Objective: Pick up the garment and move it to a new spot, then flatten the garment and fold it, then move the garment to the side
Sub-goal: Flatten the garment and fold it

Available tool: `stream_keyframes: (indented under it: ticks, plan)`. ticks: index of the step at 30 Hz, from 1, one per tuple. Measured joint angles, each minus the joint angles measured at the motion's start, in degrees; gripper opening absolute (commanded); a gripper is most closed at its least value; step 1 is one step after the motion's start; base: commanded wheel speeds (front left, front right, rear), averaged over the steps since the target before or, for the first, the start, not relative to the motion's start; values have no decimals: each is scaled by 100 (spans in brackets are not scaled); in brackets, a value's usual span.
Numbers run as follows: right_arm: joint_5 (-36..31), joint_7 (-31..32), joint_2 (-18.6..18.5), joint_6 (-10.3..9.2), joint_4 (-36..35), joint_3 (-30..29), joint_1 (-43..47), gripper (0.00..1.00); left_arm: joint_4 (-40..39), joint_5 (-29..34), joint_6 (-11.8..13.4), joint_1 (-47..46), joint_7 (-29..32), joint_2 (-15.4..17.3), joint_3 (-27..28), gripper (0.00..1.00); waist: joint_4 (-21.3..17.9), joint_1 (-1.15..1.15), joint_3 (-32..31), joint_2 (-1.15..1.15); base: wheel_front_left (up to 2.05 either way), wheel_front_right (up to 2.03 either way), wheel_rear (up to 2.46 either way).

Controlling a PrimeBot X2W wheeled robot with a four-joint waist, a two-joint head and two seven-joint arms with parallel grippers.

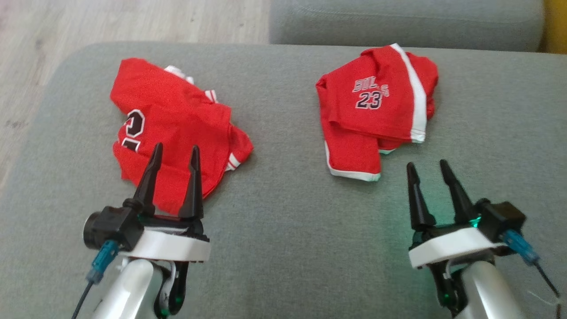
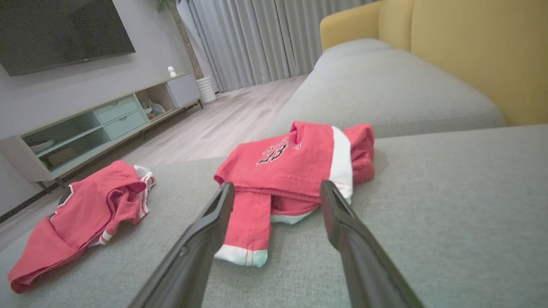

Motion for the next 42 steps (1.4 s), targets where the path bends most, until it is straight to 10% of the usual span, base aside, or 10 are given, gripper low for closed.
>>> stream_keyframes:
  ticks: [19, 20, 22, 29, 42]
  plan:
    - [1199, 405, -30, 0, 2639, 828, -1447, 100, 235, 316, -291, -21, 0, -345, 187, 100, 516, 0, 341, 0, 0, 0, 0]
    - [1273, 404, -51, 0, 2728, 893, -1539, 95, 247, 318, -314, -28, 0, -356, 201, 100, 530, 0, 354, 0, 0, 0, 0]
    - [1377, 349, -71, 0, 2878, 971, -1722, 0, 263, 368, -321, -34, 0, -380, 224, 100, 543, 1, 361, 0, 0, 0, 0]
    - [1308, 30, -71, 0, 2859, 944, -1846, 0, 359, 461, -366, -42, 0, -465, 403, 100, 403, 1, 168, 0, 0, 0, 0]
    - [114, 322, -69, 0, 790, -619, -1846, 0, 374, 511, -419, 183, 0, -586, 581, 100, 96, 0, -402, 0, 0, 0, 0]
